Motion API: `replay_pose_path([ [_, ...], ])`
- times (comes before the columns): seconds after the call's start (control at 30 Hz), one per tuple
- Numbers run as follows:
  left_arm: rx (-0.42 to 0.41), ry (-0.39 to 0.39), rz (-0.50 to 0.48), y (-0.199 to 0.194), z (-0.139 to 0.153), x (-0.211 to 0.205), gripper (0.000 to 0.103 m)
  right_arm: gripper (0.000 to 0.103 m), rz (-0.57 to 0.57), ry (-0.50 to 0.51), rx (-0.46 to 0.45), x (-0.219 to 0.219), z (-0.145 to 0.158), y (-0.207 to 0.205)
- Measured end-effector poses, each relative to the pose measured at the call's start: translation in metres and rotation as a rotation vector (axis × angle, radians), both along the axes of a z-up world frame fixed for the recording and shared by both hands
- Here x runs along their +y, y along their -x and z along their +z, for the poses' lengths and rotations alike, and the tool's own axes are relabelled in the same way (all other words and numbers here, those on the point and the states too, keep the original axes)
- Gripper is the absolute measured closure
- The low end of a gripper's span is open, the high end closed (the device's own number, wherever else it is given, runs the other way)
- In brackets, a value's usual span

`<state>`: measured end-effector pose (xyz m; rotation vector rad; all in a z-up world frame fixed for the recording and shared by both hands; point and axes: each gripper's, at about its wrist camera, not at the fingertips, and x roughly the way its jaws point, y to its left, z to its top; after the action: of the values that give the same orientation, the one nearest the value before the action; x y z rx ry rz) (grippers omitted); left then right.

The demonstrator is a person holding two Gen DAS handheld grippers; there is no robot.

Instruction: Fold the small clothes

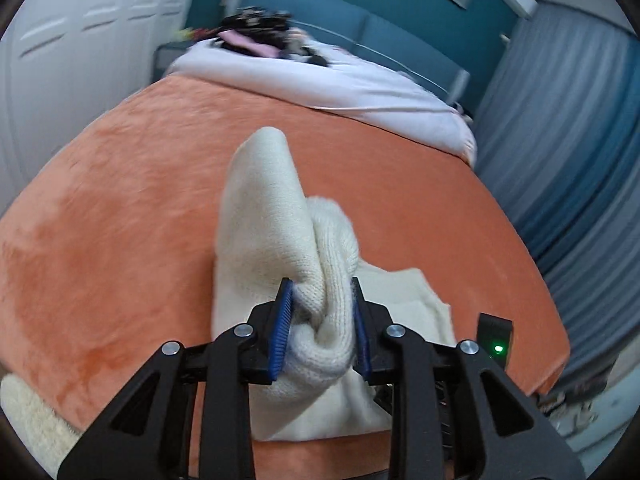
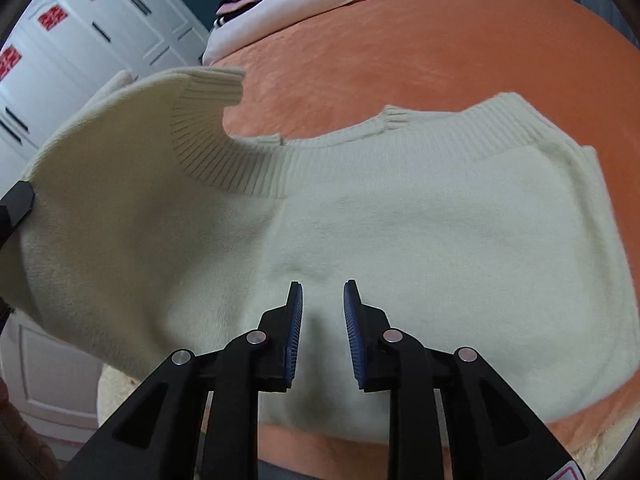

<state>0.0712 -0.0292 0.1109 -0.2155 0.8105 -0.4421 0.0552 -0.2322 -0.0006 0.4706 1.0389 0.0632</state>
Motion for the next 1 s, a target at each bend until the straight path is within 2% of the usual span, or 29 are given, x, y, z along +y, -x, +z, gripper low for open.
replay_pose_path([
  [0.1, 0.014, -0.027, -0.11, 0.002, -0.011, -0.048, 0.078, 0.077, -0.083, -0.004, -0.013, -0.042, 0.005, 0.039],
  [0.2, 0.079, -0.098, -0.196, 0.004, -0.048, -0.093, 0.077, 0.077, -0.142, 0.012, -0.007, -0.071, 0.004, 0.074],
  [0.27, 0.144, -0.16, -0.22, 0.008, -0.076, -0.109, 0.075, 0.077, -0.166, 0.007, 0.003, -0.084, 0.001, 0.091],
  [0.33, 0.181, -0.146, -0.219, 0.014, -0.087, -0.106, 0.071, 0.075, -0.181, 0.007, 0.007, -0.09, 0.0, 0.103],
  [0.37, 0.171, -0.125, -0.222, 0.019, -0.087, -0.099, 0.067, 0.071, -0.182, 0.002, 0.003, -0.092, 0.002, 0.106],
  [0.4, 0.153, -0.12, -0.228, 0.026, -0.084, -0.091, 0.063, 0.061, -0.178, -0.01, -0.007, -0.092, 0.003, 0.108],
  [0.43, 0.134, -0.125, -0.231, 0.032, -0.08, -0.083, 0.053, 0.055, -0.169, -0.036, -0.022, -0.091, 0.005, 0.108],
  [0.47, 0.106, -0.141, -0.219, 0.039, -0.075, -0.073, 0.034, 0.044, -0.156, -0.068, -0.039, -0.091, 0.007, 0.107],
  [0.57, 0.04, -0.186, -0.168, 0.057, -0.068, -0.045, 0.016, 0.034, -0.098, -0.152, -0.066, -0.078, 0.011, 0.088],
  [0.63, 0.058, -0.221, -0.145, 0.059, -0.073, -0.03, 0.016, 0.029, -0.067, -0.213, -0.064, -0.067, 0.01, 0.07],
  [0.73, 0.115, -0.256, -0.104, 0.058, -0.093, -0.011, 0.015, 0.028, -0.031, -0.318, -0.023, -0.047, 0.004, 0.04],
  [0.8, 0.153, -0.29, -0.104, 0.057, -0.108, -0.009, 0.015, 0.028, -0.004, -0.331, 0.01, -0.033, 0.0, 0.019],
  [0.87, 0.152, -0.342, -0.097, 0.057, -0.124, -0.008, 0.015, 0.028, 0.001, -0.299, 0.047, -0.021, -0.005, 0.0],
  [0.93, 0.166, -0.391, -0.094, 0.052, -0.139, -0.012, 0.015, 0.03, 0.006, -0.251, 0.079, -0.01, -0.007, -0.015],
  [0.97, 0.174, -0.4, -0.089, 0.051, -0.142, -0.011, 0.018, 0.047, 0.014, -0.216, 0.079, -0.004, -0.005, -0.019],
  [1.0, 0.181, -0.393, -0.083, 0.05, -0.143, -0.009, 0.021, 0.079, 0.033, -0.149, 0.069, 0.003, 0.004, -0.024],
])
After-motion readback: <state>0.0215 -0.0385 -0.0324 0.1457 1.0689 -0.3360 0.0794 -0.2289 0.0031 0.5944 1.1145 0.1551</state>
